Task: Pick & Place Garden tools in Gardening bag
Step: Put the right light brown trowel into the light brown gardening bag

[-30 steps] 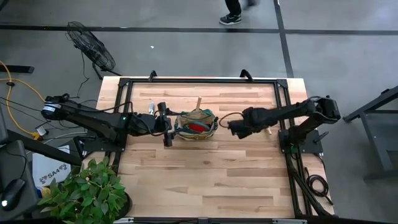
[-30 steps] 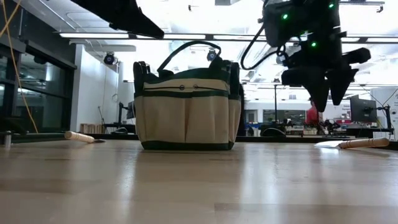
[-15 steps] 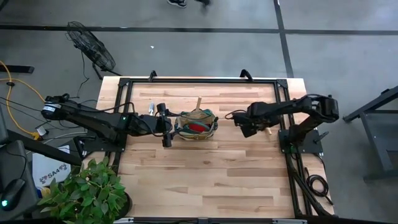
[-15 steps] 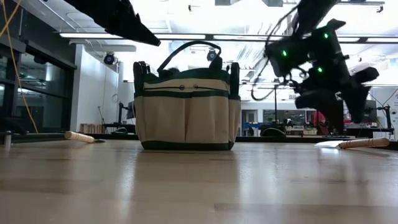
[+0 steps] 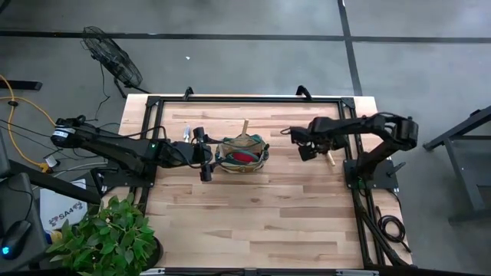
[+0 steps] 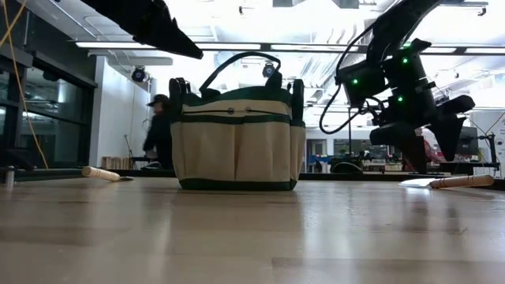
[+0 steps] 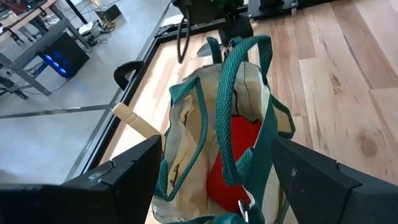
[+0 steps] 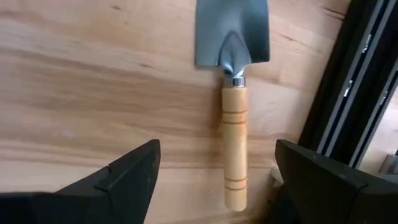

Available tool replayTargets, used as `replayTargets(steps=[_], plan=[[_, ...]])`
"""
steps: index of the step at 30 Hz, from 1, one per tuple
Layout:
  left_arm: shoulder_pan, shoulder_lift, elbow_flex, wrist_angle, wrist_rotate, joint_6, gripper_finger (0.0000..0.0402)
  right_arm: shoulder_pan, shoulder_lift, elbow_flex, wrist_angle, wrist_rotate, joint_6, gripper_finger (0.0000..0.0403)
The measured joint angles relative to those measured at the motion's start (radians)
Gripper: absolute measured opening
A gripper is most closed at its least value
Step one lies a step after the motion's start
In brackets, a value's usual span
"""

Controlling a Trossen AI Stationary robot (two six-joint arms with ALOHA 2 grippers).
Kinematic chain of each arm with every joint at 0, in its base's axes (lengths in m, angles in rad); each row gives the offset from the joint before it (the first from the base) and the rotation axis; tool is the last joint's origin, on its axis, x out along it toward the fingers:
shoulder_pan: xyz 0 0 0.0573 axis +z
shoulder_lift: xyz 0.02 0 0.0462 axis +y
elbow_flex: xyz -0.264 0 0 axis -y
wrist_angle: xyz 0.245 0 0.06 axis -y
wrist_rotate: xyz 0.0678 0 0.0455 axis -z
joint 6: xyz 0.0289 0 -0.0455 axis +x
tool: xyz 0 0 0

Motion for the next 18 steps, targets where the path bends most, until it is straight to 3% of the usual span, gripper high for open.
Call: replayTargets(steps=[8, 18], plan=[[0.000, 0.000, 0.000, -0.028, -0.001, -0.007, 0.0294, -0.097, 0.000, -0.089, 0.078, -0.093, -0.075, 0.0295], [0.000, 0.000, 0.000, -0.032, -0.003, -0.010, 0.0294, -0.133, -0.004, -0.170, 0.133, -0.086, -0.124, 0.0284]])
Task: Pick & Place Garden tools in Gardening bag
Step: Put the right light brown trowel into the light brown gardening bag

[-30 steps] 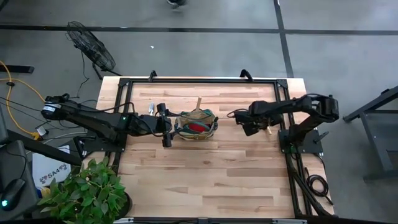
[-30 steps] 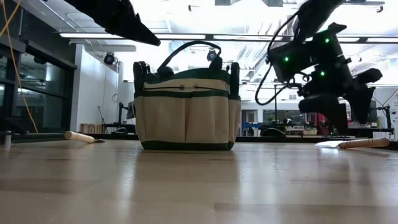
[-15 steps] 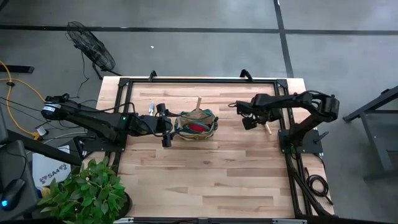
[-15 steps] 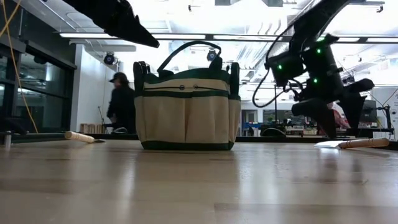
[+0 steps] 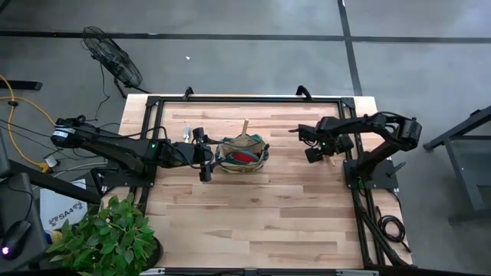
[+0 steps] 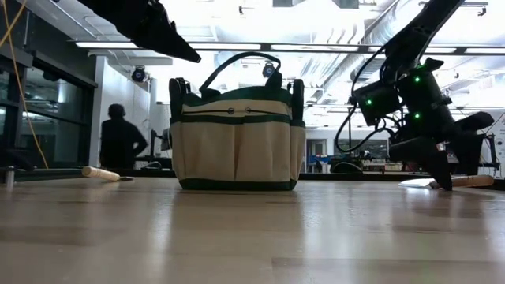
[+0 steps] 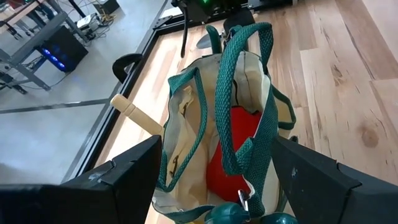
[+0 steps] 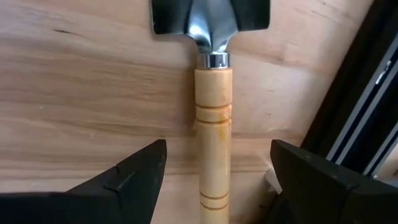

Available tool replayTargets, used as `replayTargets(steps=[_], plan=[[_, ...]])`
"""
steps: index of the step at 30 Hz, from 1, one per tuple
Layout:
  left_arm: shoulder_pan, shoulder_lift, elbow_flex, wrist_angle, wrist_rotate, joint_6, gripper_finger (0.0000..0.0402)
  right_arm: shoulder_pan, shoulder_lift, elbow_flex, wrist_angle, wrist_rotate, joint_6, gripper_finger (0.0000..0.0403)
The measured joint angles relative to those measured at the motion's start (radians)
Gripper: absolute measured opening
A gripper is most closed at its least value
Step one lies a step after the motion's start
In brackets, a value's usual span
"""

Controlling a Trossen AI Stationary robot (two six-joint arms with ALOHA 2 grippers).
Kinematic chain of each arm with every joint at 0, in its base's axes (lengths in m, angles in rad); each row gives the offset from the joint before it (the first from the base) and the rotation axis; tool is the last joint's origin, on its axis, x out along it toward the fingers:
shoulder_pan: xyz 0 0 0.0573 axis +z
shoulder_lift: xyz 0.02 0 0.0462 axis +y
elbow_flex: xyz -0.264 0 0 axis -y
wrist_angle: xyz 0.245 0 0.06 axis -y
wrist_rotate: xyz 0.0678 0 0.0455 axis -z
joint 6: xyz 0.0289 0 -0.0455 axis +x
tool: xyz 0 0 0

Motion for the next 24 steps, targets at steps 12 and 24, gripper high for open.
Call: replayTargets(steps=[12, 24], plan=[[0.000, 0.000, 0.000, -0.009, 0.001, -0.017, 0.0294, -0.001, 0.002, -0.002, 0.027, -0.054, -0.075, 0.0226], [0.000, 0.000, 0.000, -0.034, 0.003, -0.040, 0.0294, 0.007, 0.004, -0.003, 0.057, -0.129, -0.099, 0.0181]])
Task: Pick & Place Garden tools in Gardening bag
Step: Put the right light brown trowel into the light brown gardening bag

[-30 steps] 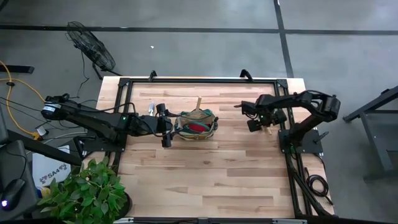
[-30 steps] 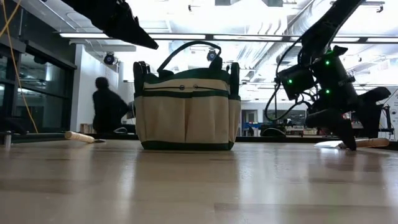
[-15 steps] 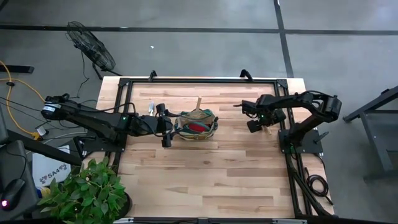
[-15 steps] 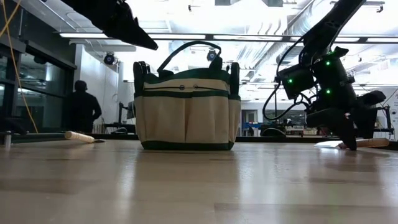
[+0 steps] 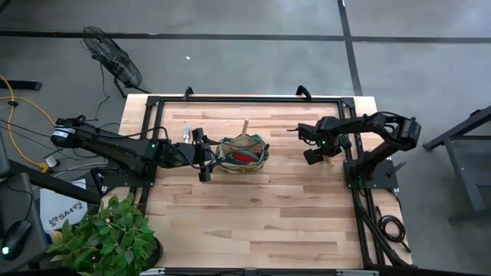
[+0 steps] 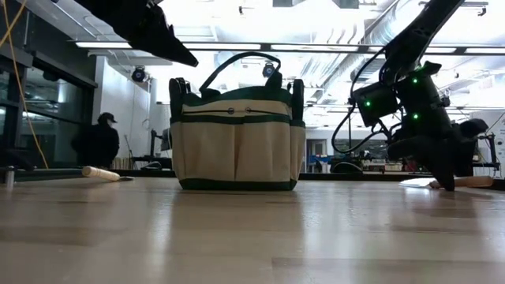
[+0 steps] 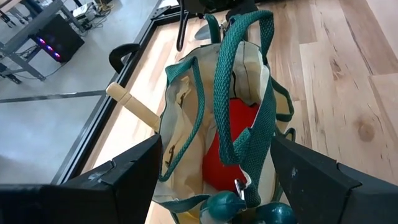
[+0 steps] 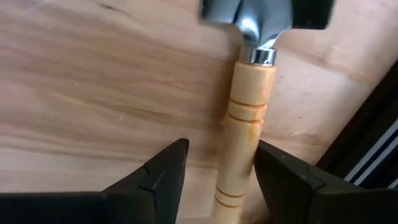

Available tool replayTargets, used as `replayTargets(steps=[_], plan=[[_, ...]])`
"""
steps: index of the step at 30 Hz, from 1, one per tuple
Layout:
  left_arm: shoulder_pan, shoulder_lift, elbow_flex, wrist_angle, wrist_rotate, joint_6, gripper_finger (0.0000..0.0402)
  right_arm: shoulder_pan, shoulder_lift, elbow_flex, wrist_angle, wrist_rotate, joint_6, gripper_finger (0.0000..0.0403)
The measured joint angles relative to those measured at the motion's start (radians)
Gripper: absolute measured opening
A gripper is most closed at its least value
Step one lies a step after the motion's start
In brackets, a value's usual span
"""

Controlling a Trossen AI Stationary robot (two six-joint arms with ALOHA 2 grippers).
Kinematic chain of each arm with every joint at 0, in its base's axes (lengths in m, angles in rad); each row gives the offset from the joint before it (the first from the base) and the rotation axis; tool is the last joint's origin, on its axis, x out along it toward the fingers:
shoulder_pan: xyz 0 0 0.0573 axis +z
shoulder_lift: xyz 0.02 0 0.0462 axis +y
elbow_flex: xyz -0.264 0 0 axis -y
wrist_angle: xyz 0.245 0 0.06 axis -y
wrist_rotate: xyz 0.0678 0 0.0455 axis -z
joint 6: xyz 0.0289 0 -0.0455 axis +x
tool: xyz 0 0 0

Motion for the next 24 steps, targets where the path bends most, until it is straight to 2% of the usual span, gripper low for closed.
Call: replayTargets(steps=[12, 24], plan=[[0.000, 0.000, 0.000, -0.018, 0.000, -0.012, 0.0294, 0.001, 0.000, -0.002, 0.031, -0.048, -0.004, 0.0169], [0.000, 0.000, 0.000, -0.018, -0.001, -0.013, 0.0294, 0.002, 0.000, -0.001, 0.048, -0.032, 0.014, 0.0061]])
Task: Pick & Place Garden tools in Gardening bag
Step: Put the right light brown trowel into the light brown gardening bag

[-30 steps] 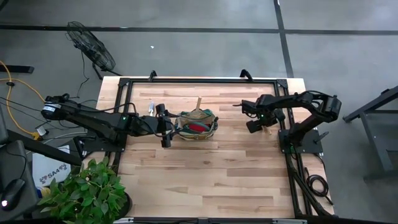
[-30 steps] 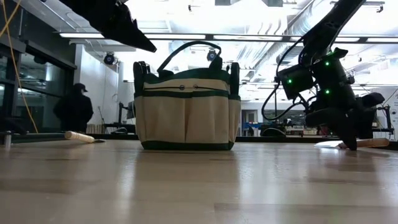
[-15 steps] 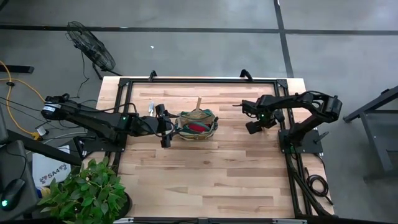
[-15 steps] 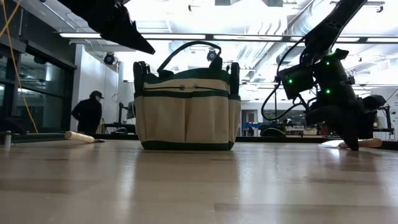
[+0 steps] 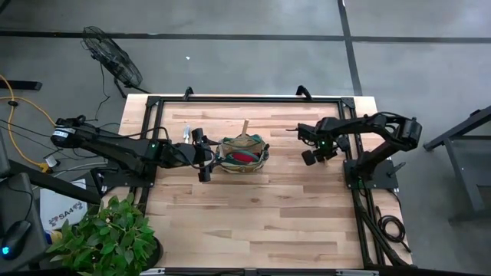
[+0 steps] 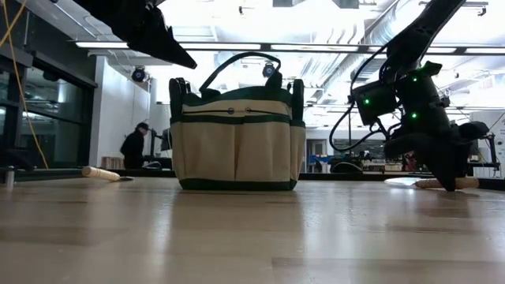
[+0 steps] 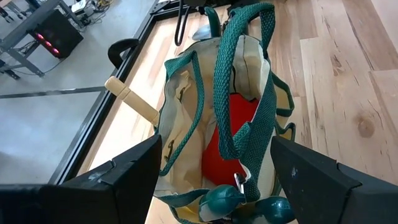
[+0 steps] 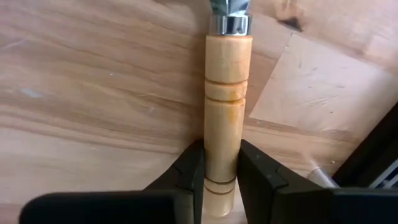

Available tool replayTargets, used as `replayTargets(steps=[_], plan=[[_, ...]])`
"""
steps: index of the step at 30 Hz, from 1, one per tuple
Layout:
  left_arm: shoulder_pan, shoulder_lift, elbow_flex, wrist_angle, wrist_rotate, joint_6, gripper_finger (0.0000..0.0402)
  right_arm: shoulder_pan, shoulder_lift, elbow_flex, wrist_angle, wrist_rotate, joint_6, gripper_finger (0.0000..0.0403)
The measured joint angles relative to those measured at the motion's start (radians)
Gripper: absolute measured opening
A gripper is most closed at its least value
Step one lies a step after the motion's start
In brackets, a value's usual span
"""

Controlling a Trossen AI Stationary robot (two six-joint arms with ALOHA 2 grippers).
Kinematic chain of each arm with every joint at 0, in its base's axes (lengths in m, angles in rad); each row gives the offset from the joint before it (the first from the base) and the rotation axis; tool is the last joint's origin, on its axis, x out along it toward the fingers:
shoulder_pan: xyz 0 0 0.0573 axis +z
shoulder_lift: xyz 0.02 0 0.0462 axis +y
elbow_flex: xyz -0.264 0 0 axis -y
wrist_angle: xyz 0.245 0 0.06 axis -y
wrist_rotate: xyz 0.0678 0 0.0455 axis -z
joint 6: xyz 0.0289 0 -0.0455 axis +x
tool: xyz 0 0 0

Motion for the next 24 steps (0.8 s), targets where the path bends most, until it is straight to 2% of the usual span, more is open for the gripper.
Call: replayTargets(steps=[6, 10, 19, 24], plan=[[0.000, 0.000, 0.000, 0.000, 0.000, 0.000, 0.0294, 0.034, -0.006, 0.001, -0.015, 0.037, -0.073, 0.0061], [0.000, 0.000, 0.000, 0.001, 0.000, 0.004, 0.0294, 0.095, -0.052, -0.003, -0.074, 0.118, -0.065, 0.0061], [0.000, 0.000, 0.000, 0.002, -0.003, 0.002, 0.0294, 0.282, -0.225, 0.043, -0.285, 0.235, 0.099, 0.0061], [0.000, 0.000, 0.000, 0.006, -0.003, 0.000, 0.0294, 0.405, -0.295, 0.105, -0.328, 0.296, 0.177, 0.0061]])
